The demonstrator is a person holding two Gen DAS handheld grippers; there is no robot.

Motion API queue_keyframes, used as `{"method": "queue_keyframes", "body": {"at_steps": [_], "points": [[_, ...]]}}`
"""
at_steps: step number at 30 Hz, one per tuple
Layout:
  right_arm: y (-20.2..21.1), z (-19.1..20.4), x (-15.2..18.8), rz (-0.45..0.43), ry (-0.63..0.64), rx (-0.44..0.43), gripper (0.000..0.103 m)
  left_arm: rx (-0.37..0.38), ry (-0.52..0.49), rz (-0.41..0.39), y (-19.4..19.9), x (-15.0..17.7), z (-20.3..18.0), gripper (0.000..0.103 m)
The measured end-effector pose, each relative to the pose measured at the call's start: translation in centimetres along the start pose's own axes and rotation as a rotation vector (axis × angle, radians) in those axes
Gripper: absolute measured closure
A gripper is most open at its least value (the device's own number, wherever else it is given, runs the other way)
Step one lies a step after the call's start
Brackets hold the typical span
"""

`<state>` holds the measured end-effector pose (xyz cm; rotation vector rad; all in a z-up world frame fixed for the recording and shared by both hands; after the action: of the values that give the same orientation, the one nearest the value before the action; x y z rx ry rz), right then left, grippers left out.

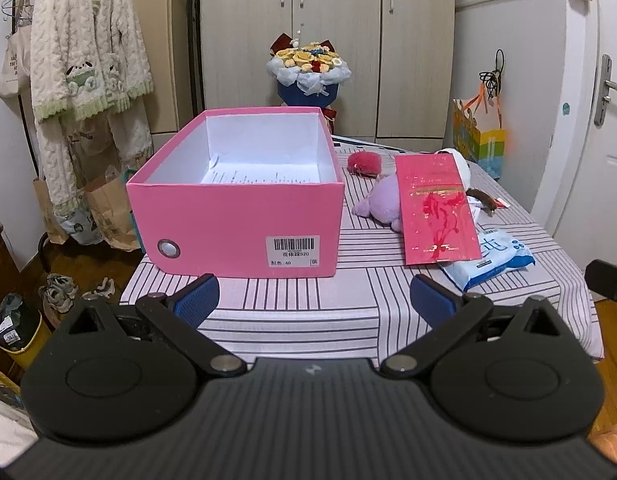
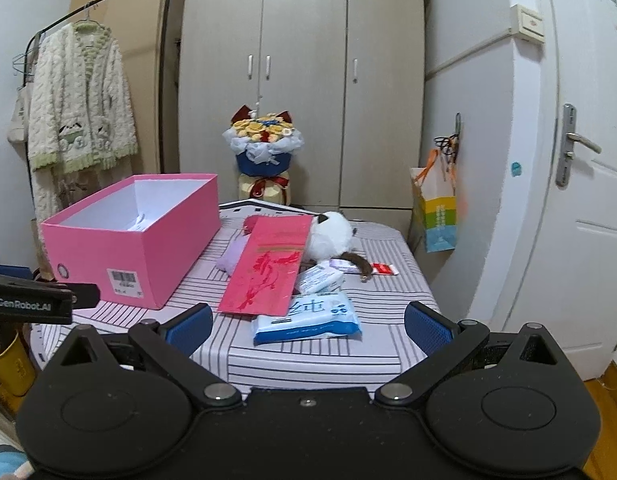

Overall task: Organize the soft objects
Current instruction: 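Reach the left tool to the red envelope and close on it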

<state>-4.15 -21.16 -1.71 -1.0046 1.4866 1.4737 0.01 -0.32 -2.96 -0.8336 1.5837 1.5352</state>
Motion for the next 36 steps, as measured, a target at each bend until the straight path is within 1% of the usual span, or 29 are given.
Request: {"method": "queue_keyframes", "body": {"at_steps": [3,12,17,21,27,28,30,32,34,35,36], "points": [[-0.1,0.1,0.0,0.001,0.000,-0.015,0.000,0.000,-0.001,-0.004,0.0,0.0,0.0,0.000],[-0.2,0.3,0.0,0.002,0.001,-0.014,0.000,0.011,-0.009,-0.001,0.0,0.2,-0.1,0.000],[-0.6,-0.2,-0.1,0.008,-0.006,-0.014,0.000,0.030,-0.010,0.002,-0.3,-0.2,-0.4,0.000],[-1.2,-0.8,-0.6,-0.004,-0.009,-0.061,0.000,0.066,-0.030,-0.018,-0.5,-0.9,-1.3,0.000],[-3.2,-0.9,-0.9,-0.055,0.017,-0.179,0.000,0.156,-0.061,-0.043,-1.8,-3.2,-3.3,0.003],[-3.7,-1.1,-1.1,-0.049,0.017,-0.191,0.000,0.175,-0.068,-0.045,-2.2,-3.7,-3.7,0.003],[-4.9,-1.7,-1.5,-0.041,0.011,-0.200,0.001,0.183,-0.094,-0.054,-2.7,-4.4,-4.7,0.003],[-6.2,-2.2,-1.9,-0.010,0.008,-0.211,0.002,0.195,-0.150,-0.070,-3.4,-5.1,-6.1,0.003],[-7.6,-3.2,-2.2,0.028,-0.037,-0.242,0.006,0.219,-0.179,-0.071,-4.3,-5.6,-7.1,0.003],[-8.5,-3.5,-2.2,0.047,-0.049,-0.256,0.007,0.225,-0.180,-0.067,-5.0,-5.8,-7.5,0.003],[-9.2,-3.7,-2.1,0.062,-0.056,-0.267,0.010,0.236,-0.176,-0.062,-5.7,-5.9,-7.8,0.003]]}}
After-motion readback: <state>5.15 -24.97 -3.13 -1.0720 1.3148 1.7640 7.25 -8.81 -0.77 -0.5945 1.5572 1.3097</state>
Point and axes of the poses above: each gripper's, at about its wrist camera, not at the fingertips, and y roughly against the way its jaws point, z to its left, x to its underside, the point moved 1 cm from there along -y, roughly the way its jaws point, and after that the axes turned 2 degrees about -y, right-handed, at the moved point
